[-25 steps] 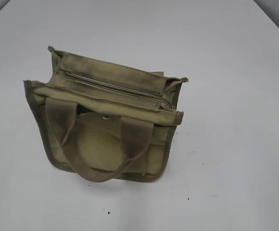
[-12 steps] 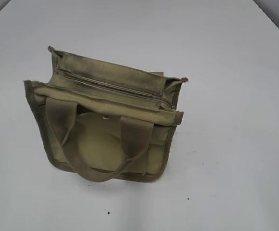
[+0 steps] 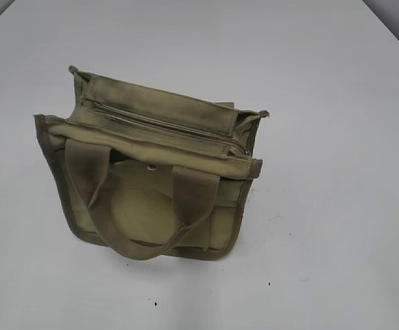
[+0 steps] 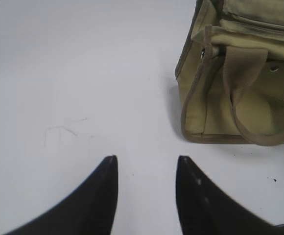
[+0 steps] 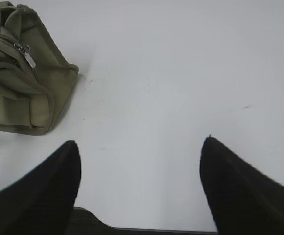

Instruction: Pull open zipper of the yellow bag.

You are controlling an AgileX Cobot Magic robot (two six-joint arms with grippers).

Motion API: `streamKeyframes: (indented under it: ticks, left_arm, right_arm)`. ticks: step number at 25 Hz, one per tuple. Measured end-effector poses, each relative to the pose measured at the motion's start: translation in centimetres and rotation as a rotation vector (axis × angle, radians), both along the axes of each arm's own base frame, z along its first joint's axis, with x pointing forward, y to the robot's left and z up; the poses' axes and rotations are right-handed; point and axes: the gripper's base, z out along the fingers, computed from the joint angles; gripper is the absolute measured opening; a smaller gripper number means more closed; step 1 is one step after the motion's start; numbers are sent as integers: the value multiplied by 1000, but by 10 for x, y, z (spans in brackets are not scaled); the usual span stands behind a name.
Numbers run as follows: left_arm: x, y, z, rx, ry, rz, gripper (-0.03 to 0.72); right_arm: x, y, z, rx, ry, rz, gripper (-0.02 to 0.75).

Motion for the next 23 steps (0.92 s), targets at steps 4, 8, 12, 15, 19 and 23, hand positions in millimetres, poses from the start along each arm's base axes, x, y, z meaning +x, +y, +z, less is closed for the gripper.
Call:
streamKeyframes:
  ticks: [4,8,12,15,19,23]
  left_arm:
    - [0,0,0,0,0,-3,309]
    - [0,0,0,0,0,-4,309]
    - [0,0,0,0,0,-5,309]
    - [0,0,0,0,0,-5,309]
    - [0,0,0,0,0,-24,309]
    - [0,0,0,0,0,-28,309]
  right_arm:
    - [0,0,0,3,-2,1,586]
    - [0,0,0,4,-2,2,586]
    - [0,0,0,4,-2,2,586]
    - [0,0,0,4,-2,2,586]
    - [0,0,0,4,-2,2,586]
    - [0,0,0,4,-2,2,586]
